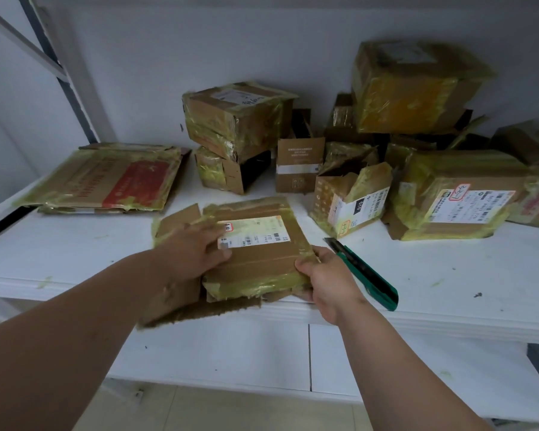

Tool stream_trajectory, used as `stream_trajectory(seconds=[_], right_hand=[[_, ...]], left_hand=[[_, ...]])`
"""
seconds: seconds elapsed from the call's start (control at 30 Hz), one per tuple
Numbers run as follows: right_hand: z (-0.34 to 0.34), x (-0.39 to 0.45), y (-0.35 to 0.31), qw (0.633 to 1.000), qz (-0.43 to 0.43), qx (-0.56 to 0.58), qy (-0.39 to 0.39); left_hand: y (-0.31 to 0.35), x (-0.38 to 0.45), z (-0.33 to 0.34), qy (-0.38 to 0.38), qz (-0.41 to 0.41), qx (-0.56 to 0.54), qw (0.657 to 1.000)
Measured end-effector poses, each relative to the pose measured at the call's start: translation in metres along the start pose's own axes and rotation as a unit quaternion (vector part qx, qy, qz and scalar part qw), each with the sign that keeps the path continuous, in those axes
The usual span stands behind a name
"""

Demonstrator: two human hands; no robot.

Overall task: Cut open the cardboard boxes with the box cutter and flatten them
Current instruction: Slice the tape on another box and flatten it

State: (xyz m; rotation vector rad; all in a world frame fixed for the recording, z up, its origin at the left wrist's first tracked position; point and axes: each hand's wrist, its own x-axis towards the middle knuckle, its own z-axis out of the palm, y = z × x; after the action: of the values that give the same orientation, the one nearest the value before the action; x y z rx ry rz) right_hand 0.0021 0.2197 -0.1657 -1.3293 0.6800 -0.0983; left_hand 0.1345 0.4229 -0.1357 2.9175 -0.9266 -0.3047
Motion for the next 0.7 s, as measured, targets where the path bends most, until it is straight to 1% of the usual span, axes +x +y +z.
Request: stream_trajectory(seconds=[0.03, 0.07, 0.1, 0.13, 0.17, 0.2, 0.23, 0.3, 0.33, 0.37, 0.43, 0.47, 0.53, 0.57, 0.6, 0.63, 0.67, 0.7], right_hand=[[0.002, 0.0, -0.002, 0.991, -0.037, -0.124, 0.03], [0.002, 0.001, -0.003, 0.961, -0.082, -0.26, 0.057], [0.002, 0.001, -0.001, 0.909, -0.125, -0.39, 0.079], [0.002, 0.0, 0.001, 0.844, -0.162, -0.5, 0.103], [0.001, 0.0, 0.004, 0.787, -0.193, -0.573, 0.123], [0.001, -0.001, 0.005, 0.75, -0.223, -0.609, 0.128], [0.002, 0.001, 0.005, 0.734, -0.251, -0.621, 0.113], [0.006, 0.007, 0.006, 0.718, -0.292, -0.63, 0.045], [0.009, 0.011, 0.008, 0.711, -0.295, -0.638, 0.013], [0.012, 0.014, 0.012, 0.704, -0.281, -0.652, -0.018], [0.016, 0.018, 0.018, 0.691, -0.217, -0.686, -0.068], [0.018, 0.02, 0.016, 0.68, -0.19, -0.704, -0.079], [0.027, 0.024, -0.002, 0.653, -0.184, -0.732, -0.066], [0.033, 0.028, -0.012, 0.646, -0.198, -0.735, -0.049], [0.039, 0.033, -0.019, 0.649, -0.217, -0.728, -0.033], [0.045, 0.038, -0.021, 0.658, -0.234, -0.715, -0.028], [0.049, 0.042, -0.017, 0.668, -0.245, -0.702, -0.039], [0.051, 0.045, -0.01, 0.674, -0.24, -0.696, -0.062]], left_hand=[[-0.001, 0.001, 0.009, -0.034, -0.007, 0.018, 0.999], [-0.002, 0.001, 0.018, -0.059, -0.022, 0.01, 0.998], [-0.003, 0.001, 0.027, -0.069, -0.031, -0.004, 0.997], [-0.001, -0.002, 0.034, -0.071, -0.036, -0.009, 0.997], [0.001, -0.002, 0.042, -0.067, -0.038, 0.001, 0.997], [0.004, -0.003, 0.046, -0.058, -0.041, 0.019, 0.997], [0.006, -0.003, 0.048, -0.05, -0.045, 0.033, 0.997], [0.005, 0.0, 0.049, -0.048, -0.037, 0.049, 0.997], [0.003, 0.002, 0.048, -0.055, -0.032, 0.042, 0.997], [0.001, 0.003, 0.047, -0.069, -0.028, 0.032, 0.997], [-0.002, 0.006, 0.045, -0.112, -0.024, 0.03, 0.993], [-0.002, 0.006, 0.043, -0.134, -0.02, 0.038, 0.99], [-0.001, 0.009, 0.035, -0.157, -0.024, 0.045, 0.986], [0.0, 0.011, 0.03, -0.142, -0.029, 0.035, 0.989], [0.0, 0.013, 0.025, -0.099, -0.038, 0.016, 0.994], [0.0, 0.015, 0.024, -0.041, -0.054, -0.005, 0.998], [0.0, 0.016, 0.025, 0.013, -0.071, -0.021, 0.997], [0.001, 0.015, 0.03, 0.038, -0.08, -0.023, 0.996]])
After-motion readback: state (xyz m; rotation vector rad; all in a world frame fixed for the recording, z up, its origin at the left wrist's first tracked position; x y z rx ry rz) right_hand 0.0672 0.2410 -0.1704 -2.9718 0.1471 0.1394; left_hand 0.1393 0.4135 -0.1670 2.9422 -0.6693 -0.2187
